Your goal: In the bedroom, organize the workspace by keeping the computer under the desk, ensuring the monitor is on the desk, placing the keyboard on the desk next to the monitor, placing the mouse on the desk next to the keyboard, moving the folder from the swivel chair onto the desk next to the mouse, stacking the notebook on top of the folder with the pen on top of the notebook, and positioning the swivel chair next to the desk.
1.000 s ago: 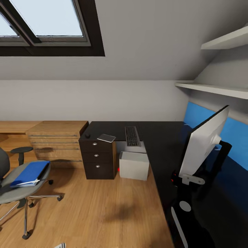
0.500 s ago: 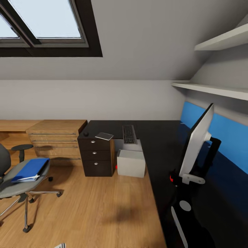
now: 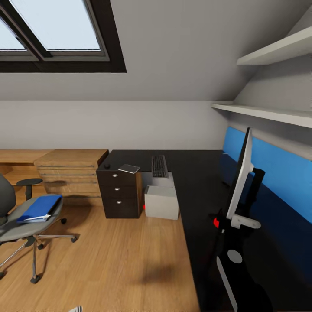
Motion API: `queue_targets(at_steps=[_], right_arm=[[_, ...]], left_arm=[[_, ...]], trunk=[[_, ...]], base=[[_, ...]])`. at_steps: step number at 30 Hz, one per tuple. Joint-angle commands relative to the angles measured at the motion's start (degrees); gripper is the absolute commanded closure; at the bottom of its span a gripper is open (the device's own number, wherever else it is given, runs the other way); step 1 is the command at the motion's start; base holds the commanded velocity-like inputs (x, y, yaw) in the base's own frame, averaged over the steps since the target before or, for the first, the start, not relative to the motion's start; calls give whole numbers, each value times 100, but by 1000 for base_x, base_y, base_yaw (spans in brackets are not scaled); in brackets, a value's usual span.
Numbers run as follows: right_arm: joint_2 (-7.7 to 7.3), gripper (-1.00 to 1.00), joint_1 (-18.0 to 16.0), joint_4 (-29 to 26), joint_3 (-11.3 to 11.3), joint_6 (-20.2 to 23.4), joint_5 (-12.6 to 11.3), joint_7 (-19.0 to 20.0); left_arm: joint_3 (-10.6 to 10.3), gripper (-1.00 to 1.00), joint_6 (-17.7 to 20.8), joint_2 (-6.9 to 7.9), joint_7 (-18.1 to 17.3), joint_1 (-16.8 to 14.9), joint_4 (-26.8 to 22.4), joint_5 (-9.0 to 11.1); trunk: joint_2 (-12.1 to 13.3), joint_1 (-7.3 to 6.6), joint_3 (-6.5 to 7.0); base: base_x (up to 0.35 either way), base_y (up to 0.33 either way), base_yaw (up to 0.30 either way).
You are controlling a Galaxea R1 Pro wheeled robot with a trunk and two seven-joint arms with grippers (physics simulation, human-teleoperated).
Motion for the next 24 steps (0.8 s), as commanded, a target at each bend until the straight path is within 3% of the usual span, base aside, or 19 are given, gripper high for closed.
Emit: queue_targets(at_steps=[1,4,24], right_arm=[[5,-100,-4,-5,-10,-1,42,-11],[4,-100,-4,-9,-9,0,42,-11],[4,-100,-3,8,4,-9,40,-7]], left_arm=[[-35,-100,15,8,52,-4,-13,29],[-35,-100,12,8,52,-2,-13,24],[-88,-100,11,-107,52,-3,-13,20]], trunk=[[-4,-1,-6],[-4,-1,-6],[798,-440,353]], base=[[-53,-63,0],[-29,-34,0],[-2,-2,0]])
